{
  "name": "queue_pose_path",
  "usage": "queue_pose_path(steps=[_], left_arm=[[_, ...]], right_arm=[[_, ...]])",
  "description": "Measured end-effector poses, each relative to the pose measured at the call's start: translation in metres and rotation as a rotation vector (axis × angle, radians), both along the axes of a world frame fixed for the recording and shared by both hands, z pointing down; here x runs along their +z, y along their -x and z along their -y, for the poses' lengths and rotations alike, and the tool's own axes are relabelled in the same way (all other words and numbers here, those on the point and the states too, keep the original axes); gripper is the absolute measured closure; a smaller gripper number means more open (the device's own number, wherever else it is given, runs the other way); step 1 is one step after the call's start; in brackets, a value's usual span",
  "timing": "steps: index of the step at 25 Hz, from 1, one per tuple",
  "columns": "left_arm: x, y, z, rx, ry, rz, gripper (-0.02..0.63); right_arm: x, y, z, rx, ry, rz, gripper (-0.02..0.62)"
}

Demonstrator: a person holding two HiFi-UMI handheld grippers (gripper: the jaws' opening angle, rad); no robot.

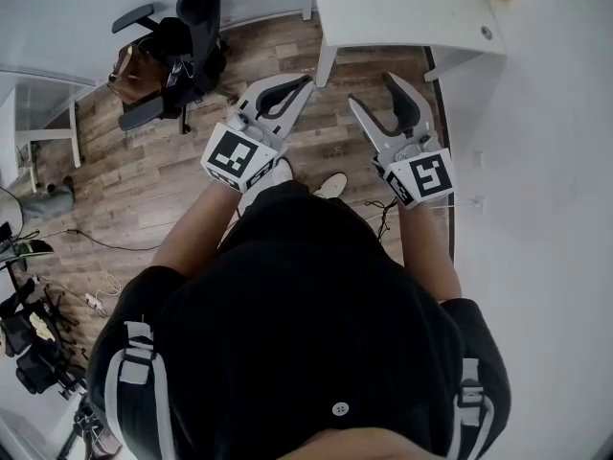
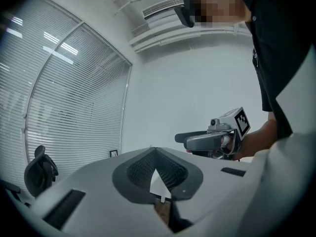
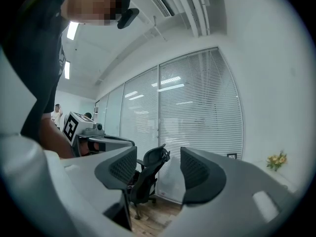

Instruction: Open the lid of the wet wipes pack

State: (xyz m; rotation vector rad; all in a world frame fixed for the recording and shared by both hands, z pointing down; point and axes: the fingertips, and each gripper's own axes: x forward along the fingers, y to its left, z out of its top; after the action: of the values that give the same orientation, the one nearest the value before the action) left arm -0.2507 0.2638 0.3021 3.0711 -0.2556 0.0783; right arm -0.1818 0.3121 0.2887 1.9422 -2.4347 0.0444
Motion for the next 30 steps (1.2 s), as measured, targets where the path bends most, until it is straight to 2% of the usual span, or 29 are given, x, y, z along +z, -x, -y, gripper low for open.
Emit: queue_pose_path(steps=[6,22,30], left_arm=[[0.001,-0.013,-0.016,-0.001,-0.009,0.009,0.598],[0.001,-0.068,-0.058,-0.054,-0.021,0.012,0.598],[0.008,-0.101,-0.044,-0.060,-0.015,0.013,0.598]], right_arm=[[-0.001,-0.015,-0.015,0.000,-0.012,-0.005,0.277],[0.001,-0.079,-0.059,-0.022,-0.041,-0.006,0.276],[0.008,-0.111,-0.045,-0.025,-0.029,0.015,0.276]])
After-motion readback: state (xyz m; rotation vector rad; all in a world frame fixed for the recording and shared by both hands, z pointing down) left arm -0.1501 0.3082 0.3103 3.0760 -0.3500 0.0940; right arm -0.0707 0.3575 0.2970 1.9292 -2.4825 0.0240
